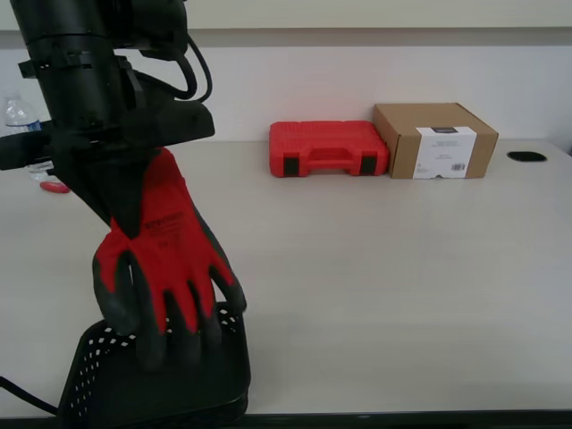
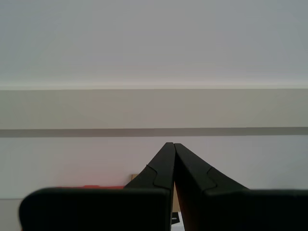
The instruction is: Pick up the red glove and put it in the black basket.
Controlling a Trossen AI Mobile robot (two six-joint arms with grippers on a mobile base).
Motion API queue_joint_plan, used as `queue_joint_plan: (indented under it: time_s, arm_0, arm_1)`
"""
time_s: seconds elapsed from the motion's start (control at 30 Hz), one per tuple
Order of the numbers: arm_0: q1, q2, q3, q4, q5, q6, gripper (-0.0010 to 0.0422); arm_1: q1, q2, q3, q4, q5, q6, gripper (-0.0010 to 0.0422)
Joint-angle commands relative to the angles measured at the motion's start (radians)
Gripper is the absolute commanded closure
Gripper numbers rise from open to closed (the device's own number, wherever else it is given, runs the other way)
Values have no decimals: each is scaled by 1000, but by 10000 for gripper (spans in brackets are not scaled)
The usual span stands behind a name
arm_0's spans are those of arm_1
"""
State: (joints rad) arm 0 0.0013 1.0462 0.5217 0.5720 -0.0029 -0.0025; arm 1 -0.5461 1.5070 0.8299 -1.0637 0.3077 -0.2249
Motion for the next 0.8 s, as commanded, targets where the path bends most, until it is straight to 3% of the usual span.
queue_joint_plan:
  time_s: [0.03, 0.33, 0.5, 0.63, 0.73, 0.8]
  arm_0:
    - [0, 0, 1, 2, 0, 3, 412]
    - [0, 0, 1, 2, 0, 3, 412]
    - [0, 0, 1, 2, 0, 3, 412]
    - [0, 0, 1, 2, 0, 3, 412]
    - [0, 0, 1, 2, 0, 3, 412]
    - [0, 0, 1, 2, 0, 3, 412]
  arm_1:
    - [-25, -42, -39, 6, 6, -38, 413]
    - [-23, -46, -49, 69, -10, -55, 403]
    - [-21, -46, -49, 72, -39, -76, 228]
    - [-20, -46, -41, 78, -38, -92, 139]
    - [-20, -47, 21, 79, -37, -97, 161]
    - [-21, -47, 89, 79, -37, -98, 207]
